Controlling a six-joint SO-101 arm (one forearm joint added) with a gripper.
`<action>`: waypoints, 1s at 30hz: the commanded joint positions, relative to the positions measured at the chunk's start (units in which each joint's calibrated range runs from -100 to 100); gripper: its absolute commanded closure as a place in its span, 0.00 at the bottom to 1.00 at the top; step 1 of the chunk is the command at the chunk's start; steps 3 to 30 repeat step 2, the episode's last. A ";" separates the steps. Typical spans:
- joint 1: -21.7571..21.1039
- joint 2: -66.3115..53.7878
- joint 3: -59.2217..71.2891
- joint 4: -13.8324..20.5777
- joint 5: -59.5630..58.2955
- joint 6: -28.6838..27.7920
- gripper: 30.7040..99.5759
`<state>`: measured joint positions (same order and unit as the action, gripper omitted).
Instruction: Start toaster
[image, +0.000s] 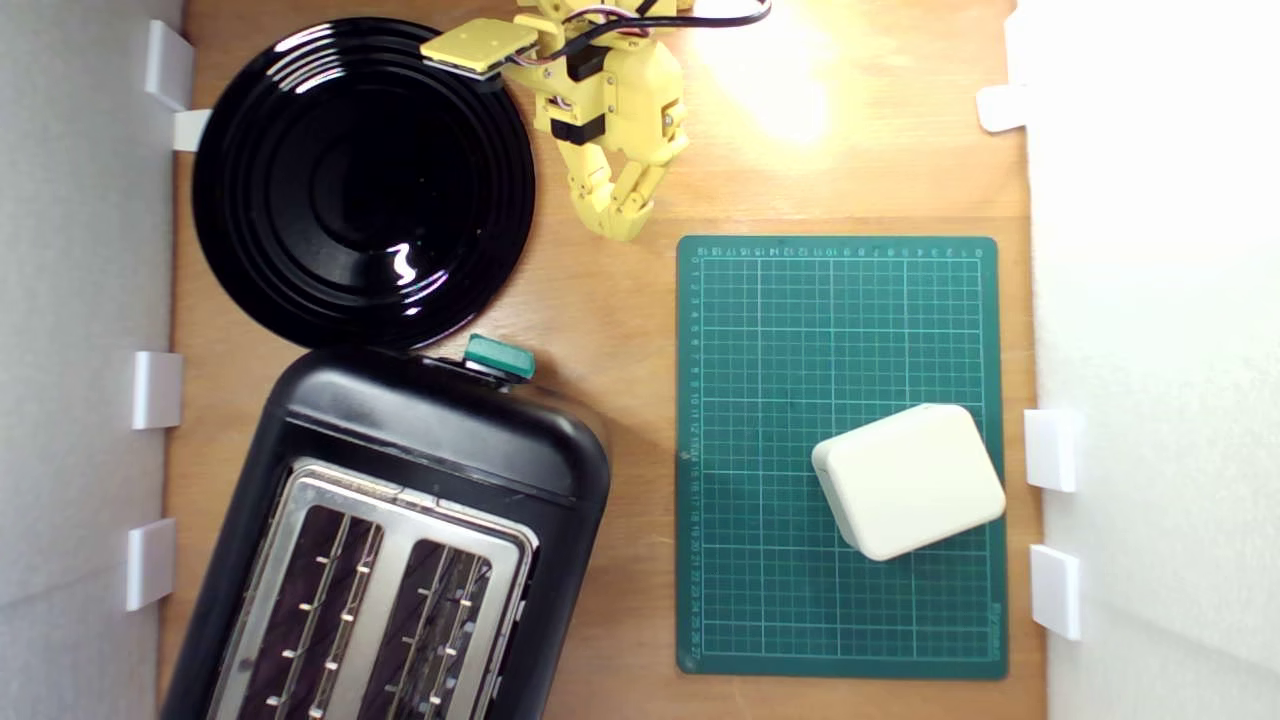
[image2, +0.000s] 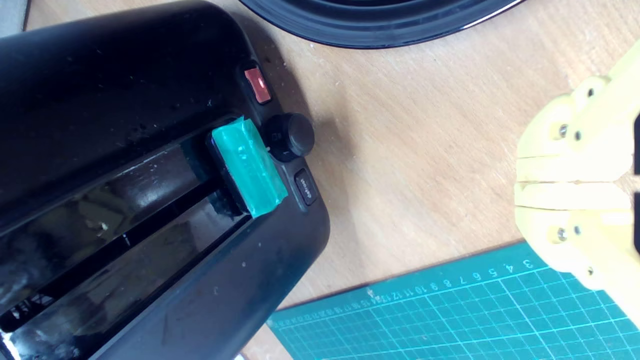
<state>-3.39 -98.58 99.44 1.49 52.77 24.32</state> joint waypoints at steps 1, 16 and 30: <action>-0.18 -0.58 0.37 0.57 0.21 0.35 0.99; -0.18 -0.58 0.37 0.57 0.21 0.35 0.99; -0.18 -0.58 0.37 0.57 0.21 0.35 0.99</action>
